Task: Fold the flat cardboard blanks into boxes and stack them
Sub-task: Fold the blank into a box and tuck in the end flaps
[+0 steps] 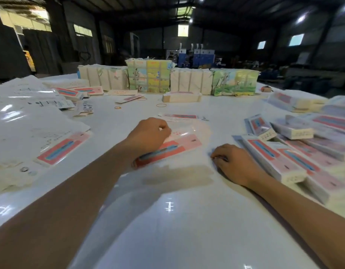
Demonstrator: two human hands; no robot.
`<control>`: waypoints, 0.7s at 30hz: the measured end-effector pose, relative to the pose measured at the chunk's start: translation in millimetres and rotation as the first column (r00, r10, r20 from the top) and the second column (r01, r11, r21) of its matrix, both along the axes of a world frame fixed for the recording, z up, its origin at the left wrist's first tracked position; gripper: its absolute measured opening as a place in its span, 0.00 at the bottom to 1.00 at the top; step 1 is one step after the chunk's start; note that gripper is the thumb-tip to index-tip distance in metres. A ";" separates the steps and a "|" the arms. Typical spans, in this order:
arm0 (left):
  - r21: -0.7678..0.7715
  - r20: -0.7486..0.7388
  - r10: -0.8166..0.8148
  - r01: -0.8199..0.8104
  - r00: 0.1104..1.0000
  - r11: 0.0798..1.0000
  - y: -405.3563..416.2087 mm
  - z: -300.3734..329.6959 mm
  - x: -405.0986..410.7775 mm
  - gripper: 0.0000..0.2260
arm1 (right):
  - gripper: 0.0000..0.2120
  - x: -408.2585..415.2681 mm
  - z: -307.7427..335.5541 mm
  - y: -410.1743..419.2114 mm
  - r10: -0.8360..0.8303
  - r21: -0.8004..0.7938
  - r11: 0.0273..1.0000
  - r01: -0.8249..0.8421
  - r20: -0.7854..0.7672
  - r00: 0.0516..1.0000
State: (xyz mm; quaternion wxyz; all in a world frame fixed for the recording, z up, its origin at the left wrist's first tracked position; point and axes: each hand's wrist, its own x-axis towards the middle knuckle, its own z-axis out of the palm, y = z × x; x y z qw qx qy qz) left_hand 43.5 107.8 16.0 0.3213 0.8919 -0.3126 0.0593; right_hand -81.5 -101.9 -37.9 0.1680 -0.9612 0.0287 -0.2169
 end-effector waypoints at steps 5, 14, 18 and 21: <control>-0.007 0.099 -0.181 0.183 0.978 0.983 -34.8 -39.4 -23.2 0.13 | 0.10 -2.3 -1.8 -4.9 -0.001 0.069 0.998 0.002 -0.012 1.000; -0.040 0.162 -0.193 0.202 0.968 0.978 -27.2 -49.3 -10.7 0.19 | 0.12 -5.1 12.4 -2.2 0.032 0.971 0.231 -0.058 0.052 0.998; -0.051 0.263 -0.201 0.222 0.944 0.974 -33.6 -48.5 -17.9 0.21 | 0.05 -10.7 16.0 7.5 0.169 0.989 0.111 -0.093 0.074 0.983; 0.095 0.271 -0.190 0.171 0.943 0.981 -35.7 -44.9 -24.9 0.26 | 0.09 -11.1 15.0 2.3 0.126 0.993 0.082 -0.080 0.069 0.990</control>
